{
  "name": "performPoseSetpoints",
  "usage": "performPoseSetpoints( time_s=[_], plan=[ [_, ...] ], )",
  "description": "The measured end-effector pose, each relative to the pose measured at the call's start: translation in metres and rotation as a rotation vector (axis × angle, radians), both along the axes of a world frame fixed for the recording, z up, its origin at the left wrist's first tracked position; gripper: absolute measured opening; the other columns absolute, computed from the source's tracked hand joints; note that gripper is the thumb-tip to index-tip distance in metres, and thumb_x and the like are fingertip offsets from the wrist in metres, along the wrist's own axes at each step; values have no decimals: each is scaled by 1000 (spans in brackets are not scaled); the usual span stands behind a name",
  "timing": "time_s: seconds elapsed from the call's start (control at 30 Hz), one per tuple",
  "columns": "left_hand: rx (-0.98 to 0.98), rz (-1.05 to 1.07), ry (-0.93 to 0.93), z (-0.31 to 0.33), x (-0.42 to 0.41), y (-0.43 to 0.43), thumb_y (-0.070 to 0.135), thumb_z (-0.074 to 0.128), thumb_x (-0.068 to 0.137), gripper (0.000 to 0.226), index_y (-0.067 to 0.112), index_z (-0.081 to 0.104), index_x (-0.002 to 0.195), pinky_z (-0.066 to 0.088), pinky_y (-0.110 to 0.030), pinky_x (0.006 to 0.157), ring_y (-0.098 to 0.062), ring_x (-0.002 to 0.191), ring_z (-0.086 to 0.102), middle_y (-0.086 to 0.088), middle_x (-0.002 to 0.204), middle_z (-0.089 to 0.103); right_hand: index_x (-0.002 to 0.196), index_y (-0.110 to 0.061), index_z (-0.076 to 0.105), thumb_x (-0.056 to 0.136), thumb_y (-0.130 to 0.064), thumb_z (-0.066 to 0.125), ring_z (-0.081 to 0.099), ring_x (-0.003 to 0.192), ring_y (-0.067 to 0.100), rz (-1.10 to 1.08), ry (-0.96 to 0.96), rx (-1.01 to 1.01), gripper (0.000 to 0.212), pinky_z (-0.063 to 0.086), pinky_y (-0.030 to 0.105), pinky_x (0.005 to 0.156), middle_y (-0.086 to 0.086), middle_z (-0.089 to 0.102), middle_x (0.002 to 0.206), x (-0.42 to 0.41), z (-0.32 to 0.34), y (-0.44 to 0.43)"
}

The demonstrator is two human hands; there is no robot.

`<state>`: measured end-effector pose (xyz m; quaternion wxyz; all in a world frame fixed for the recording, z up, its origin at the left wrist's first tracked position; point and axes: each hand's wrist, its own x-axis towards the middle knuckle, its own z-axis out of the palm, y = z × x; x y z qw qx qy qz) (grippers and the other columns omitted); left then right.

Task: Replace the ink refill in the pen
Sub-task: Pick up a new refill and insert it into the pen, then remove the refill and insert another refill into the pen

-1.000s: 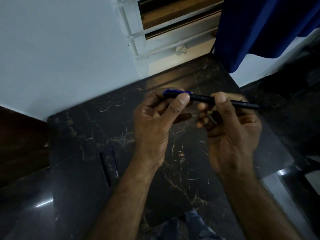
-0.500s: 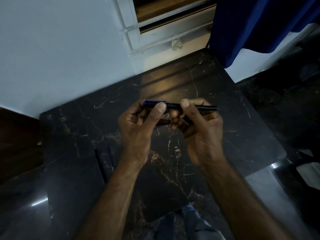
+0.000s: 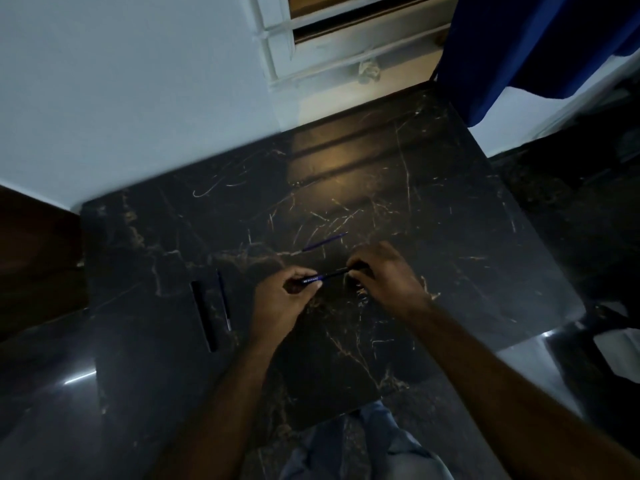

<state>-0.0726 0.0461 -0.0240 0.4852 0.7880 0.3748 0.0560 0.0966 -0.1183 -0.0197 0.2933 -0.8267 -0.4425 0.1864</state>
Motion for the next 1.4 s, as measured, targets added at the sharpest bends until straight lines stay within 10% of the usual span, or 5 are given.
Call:
performPoseSetpoints(
  time_s=[0.17,0.67,0.97,1.4],
  plan=[
    [451,-186,95,-14,11,10,37,75,93,25,28,77,116,56,-33,88,-12,110,62,8,118,65,116,-23,69,96,-28,64,50,121,28,22,-202,-123,22,46,47,99,6,59,129,10,-24,10],
    [506,-161,98,-17,11,-5,33,68,98,41,24,65,138,58,-29,88,-14,117,62,4,137,56,140,-21,54,97,-25,61,46,127,33,-76,-232,-222,44,43,52,103,13,51,138,12,-17,5],
    [355,514,-130,26,-88,9,10,72,93,24,21,75,113,58,-28,84,-14,93,72,4,105,76,123,-17,65,85,-6,74,55,113,25,-219,-33,59,40,53,45,87,9,61,124,-66,14,-29],
    [289,480,441,-3,-116,118,56,75,89,31,26,73,98,49,-31,70,-28,95,74,-2,98,79,105,-20,71,90,-12,68,62,97,15,-123,14,193,16,51,27,85,-3,67,105,-133,49,34]
  ],
)
